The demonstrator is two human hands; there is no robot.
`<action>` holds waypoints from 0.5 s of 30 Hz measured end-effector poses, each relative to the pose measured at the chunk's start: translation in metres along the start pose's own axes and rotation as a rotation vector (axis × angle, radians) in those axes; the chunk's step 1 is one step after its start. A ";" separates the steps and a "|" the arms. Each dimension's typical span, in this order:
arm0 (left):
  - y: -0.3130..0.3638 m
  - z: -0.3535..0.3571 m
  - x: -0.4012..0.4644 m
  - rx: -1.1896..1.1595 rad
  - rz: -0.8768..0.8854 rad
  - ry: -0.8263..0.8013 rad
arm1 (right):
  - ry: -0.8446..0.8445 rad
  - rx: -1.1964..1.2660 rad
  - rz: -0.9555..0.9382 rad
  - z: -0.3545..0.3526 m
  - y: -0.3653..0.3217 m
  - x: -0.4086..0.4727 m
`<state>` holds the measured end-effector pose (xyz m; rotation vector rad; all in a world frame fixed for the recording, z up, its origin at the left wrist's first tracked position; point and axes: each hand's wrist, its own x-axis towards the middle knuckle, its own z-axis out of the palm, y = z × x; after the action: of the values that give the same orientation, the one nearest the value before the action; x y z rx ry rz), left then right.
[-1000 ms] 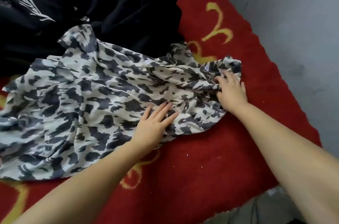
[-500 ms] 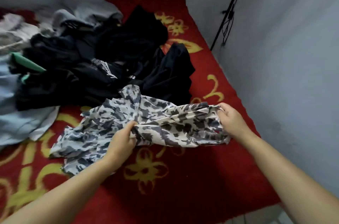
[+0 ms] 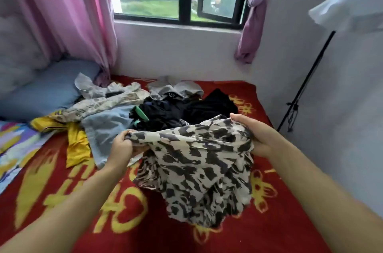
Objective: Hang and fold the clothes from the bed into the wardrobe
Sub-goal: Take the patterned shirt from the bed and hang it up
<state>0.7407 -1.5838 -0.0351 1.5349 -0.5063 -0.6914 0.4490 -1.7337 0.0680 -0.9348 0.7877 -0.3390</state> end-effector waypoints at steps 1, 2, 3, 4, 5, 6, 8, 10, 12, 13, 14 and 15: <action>0.012 -0.013 -0.003 -0.070 -0.041 0.021 | -0.027 0.022 0.002 0.020 -0.006 -0.003; 0.026 -0.027 -0.007 -0.128 -0.065 0.037 | -0.061 0.036 0.002 0.042 -0.012 -0.008; 0.040 -0.043 -0.013 -0.149 -0.069 0.042 | -0.097 0.047 -0.007 0.069 -0.017 -0.013; 0.052 -0.055 -0.017 -0.144 -0.068 0.028 | -0.127 0.074 -0.019 0.091 -0.021 -0.017; 0.063 -0.069 -0.024 -0.113 -0.056 0.015 | -0.158 0.099 -0.043 0.116 -0.023 -0.018; 0.073 -0.079 -0.032 -0.067 -0.040 -0.009 | -0.183 0.139 -0.068 0.141 -0.025 -0.021; 0.092 -0.100 -0.051 0.064 0.026 -0.046 | -0.217 0.228 -0.118 0.193 -0.024 -0.028; 0.107 -0.120 -0.076 0.158 0.163 -0.095 | -0.222 0.265 -0.153 0.241 -0.017 -0.033; 0.121 -0.140 -0.104 0.199 0.298 -0.155 | -0.254 0.271 -0.160 0.283 -0.009 -0.039; 0.127 -0.148 -0.116 0.224 0.345 -0.162 | -0.274 0.275 -0.166 0.300 -0.005 -0.042; 0.132 -0.155 -0.126 0.259 0.383 -0.146 | -0.293 0.283 -0.175 0.316 -0.002 -0.046; 0.135 -0.161 -0.134 0.304 0.412 -0.112 | -0.310 0.291 -0.187 0.329 0.001 -0.049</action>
<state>0.7671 -1.3873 0.1159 1.6078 -1.0168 -0.3920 0.6565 -1.5119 0.2042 -0.7633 0.3557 -0.4456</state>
